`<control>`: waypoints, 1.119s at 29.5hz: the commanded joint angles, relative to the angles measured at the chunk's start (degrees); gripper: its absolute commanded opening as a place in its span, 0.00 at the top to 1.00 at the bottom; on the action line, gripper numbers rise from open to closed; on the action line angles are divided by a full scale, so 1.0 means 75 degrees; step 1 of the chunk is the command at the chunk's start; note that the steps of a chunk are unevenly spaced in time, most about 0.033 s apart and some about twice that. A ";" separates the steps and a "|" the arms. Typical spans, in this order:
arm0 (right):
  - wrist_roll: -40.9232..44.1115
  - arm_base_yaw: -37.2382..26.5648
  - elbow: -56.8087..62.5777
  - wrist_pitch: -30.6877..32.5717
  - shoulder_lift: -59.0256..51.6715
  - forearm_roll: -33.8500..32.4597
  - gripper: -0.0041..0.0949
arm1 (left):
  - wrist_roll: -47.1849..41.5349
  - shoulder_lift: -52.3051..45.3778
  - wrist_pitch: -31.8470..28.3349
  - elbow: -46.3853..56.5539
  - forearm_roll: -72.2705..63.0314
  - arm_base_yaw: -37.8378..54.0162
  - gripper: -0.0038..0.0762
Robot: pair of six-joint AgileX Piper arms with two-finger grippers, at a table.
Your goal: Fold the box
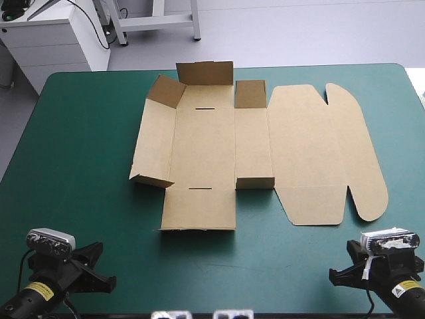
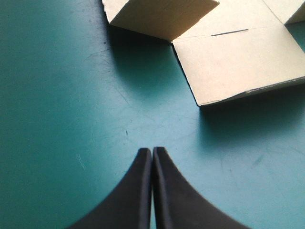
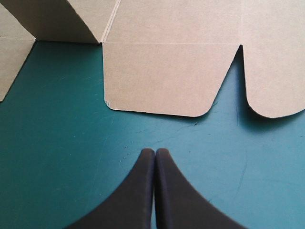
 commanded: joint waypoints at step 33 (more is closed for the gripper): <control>-0.0055 0.0020 -0.0193 -0.0444 0.0071 0.0142 0.98 | 0.0014 0.3075 -0.0007 -0.3743 -0.0195 -0.0009 0.96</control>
